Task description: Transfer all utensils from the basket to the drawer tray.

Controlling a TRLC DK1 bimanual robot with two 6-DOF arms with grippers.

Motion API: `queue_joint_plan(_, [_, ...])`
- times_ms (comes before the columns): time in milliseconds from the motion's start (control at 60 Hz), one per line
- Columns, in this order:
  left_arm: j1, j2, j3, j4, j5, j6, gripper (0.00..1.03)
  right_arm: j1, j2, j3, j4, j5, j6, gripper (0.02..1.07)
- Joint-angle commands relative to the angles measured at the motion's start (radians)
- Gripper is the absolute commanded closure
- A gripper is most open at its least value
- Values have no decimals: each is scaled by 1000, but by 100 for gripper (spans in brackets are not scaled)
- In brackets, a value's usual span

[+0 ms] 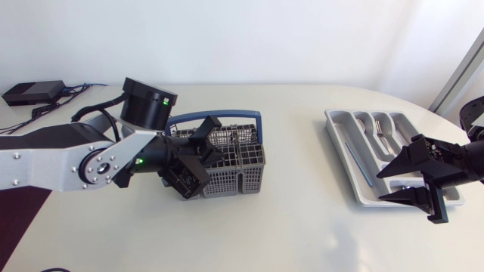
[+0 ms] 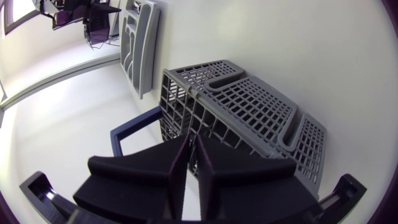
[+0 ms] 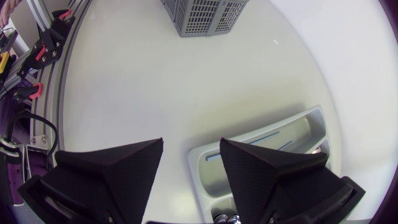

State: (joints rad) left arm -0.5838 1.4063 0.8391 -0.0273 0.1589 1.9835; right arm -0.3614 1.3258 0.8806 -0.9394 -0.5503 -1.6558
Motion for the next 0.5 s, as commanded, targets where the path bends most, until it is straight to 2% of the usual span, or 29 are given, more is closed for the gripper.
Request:
queue_joint_plan(0, [16,29,14,-26,16,17,100,-1,-4,-14,-2,-3,18,40])
queue_joint_plan(483, [-2,0,152,-214,33,37,100,27,-5,-20,-1,-5,28,40])
